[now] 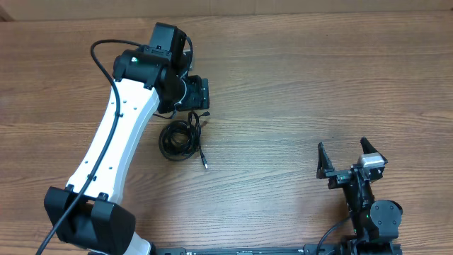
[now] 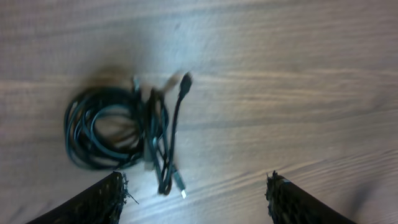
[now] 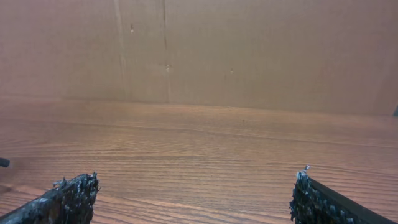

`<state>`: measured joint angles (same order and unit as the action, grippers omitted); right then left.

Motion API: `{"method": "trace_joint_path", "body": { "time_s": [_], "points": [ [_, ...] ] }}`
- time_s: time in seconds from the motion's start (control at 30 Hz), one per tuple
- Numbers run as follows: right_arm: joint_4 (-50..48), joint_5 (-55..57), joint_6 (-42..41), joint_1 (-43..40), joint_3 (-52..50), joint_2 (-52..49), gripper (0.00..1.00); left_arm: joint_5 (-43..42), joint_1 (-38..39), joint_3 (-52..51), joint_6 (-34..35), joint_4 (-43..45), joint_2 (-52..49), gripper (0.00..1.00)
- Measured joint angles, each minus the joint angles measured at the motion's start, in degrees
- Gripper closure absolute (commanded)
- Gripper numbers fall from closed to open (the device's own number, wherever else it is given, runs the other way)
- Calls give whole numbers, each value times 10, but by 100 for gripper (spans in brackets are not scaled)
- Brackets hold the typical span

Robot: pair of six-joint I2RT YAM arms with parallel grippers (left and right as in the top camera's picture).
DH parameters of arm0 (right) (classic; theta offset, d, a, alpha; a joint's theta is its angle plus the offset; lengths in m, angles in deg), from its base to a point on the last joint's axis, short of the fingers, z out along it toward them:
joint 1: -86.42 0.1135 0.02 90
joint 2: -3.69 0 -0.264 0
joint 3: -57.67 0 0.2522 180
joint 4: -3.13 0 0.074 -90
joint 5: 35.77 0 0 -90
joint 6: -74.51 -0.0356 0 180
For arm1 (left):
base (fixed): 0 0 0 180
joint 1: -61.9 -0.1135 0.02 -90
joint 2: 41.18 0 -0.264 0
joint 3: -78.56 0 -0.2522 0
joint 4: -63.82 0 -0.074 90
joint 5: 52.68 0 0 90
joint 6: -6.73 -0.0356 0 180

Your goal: Untangle cables

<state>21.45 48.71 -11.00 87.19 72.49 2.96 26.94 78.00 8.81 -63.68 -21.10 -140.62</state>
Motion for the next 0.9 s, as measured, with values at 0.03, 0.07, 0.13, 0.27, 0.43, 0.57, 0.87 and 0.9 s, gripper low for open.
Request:
{"method": "trace_joint_path", "body": {
  "time_s": [0.03,0.07,0.13,0.27,0.43,0.57,0.87,0.9],
  "points": [
    [0,0,0,0,0,0,0,0,0,0,0,-8,-4,24],
    [0,0,0,0,0,0,0,0,2,-2,0,-16,-10,24],
    [0,0,0,0,0,0,0,1,8,-9,0,-29,-22,25],
    [0,0,0,0,0,0,0,3,27,-30,5,-39,-57,26],
    [0,0,0,0,0,0,0,42,37,-43,40,-39,-105,34],
    [0,0,0,0,0,0,0,56,37,-51,54,-31,-138,66],
    [0,0,0,0,0,0,0,68,37,-25,61,-61,-151,96],
    [0,0,0,0,0,0,0,68,37,-3,57,-80,-151,96]
  ]
}}
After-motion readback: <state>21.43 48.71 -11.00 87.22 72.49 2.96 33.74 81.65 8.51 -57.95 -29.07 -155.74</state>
